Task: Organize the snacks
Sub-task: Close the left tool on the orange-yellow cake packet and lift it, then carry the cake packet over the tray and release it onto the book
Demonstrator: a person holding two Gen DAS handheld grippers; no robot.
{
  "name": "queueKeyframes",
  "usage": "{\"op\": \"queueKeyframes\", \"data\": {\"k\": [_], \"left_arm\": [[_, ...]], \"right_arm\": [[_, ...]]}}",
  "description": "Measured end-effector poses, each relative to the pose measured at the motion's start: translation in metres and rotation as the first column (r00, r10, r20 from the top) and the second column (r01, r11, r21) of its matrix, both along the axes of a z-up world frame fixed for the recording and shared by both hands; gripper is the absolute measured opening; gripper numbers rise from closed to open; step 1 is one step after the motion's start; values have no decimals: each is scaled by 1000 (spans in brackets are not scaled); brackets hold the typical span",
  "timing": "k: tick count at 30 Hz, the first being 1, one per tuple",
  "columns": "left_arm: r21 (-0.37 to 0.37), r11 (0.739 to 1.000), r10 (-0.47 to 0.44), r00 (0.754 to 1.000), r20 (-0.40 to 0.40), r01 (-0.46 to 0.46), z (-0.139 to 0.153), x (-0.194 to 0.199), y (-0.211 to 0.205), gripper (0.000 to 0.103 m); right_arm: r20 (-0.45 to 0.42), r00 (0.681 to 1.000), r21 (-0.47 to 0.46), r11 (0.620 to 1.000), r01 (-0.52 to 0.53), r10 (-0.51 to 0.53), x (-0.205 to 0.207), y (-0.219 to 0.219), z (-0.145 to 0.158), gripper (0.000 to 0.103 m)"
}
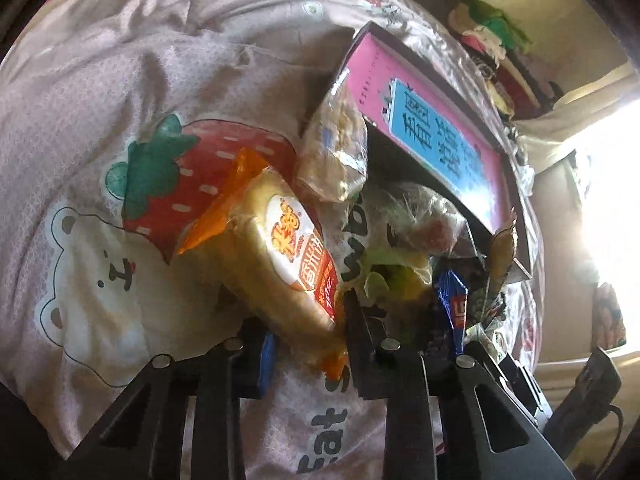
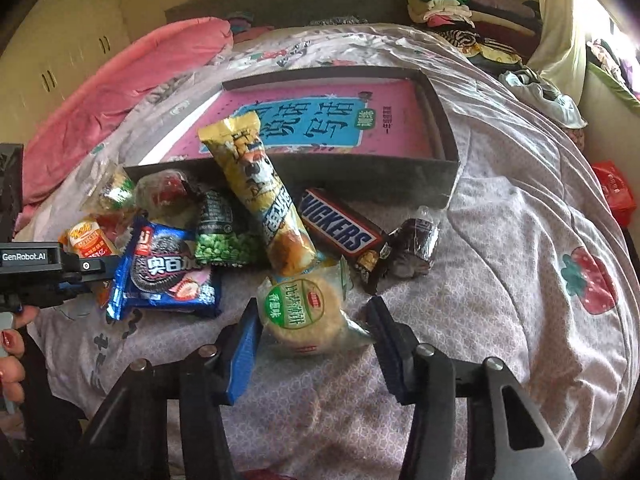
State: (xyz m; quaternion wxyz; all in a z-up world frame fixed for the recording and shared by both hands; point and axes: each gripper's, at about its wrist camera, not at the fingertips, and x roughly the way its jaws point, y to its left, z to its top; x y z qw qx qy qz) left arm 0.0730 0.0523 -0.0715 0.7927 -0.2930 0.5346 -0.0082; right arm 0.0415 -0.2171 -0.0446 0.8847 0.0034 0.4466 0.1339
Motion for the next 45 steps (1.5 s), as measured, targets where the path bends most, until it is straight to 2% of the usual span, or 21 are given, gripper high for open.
{"op": "queueKeyframes", "data": {"k": [4, 9, 15, 21, 27, 32, 38, 45], "left_arm": [[-21, 1000, -14, 999, 40, 15, 6, -4, 7, 24], [14, 999, -47, 994, 96, 46, 27, -15, 10, 24], [98, 994, -71, 980, 187, 53, 62, -30, 18, 24], [142, 988, -96, 961, 260, 60, 89, -21, 15, 24], [159, 983, -128, 960, 250, 90, 93, 5, -2, 24], [191, 973, -178, 953, 245, 133, 93, 32, -23, 24], [166, 972, -198, 961, 194, 167, 80, 71, -37, 24], [192, 965, -206, 968, 144, 177, 68, 104, -45, 24]], "right_arm": [[41, 999, 40, 999, -5, 4, -4, -4, 11, 48], [104, 995, 94, 996, 0, -10, -6, -13, 27, 47], [134, 990, 138, 990, 15, -34, -1, -20, 40, 47], [158, 986, 150, 988, 24, -48, 17, -24, 51, 47], [179, 981, 154, 987, 50, -77, 46, -24, 57, 47], [127, 986, 175, 981, 84, -108, 75, -27, 49, 47], [83, 989, 175, 979, 103, -119, 101, -28, 35, 47], [71, 990, 141, 983, 113, -124, 111, -29, 24, 47]]}}
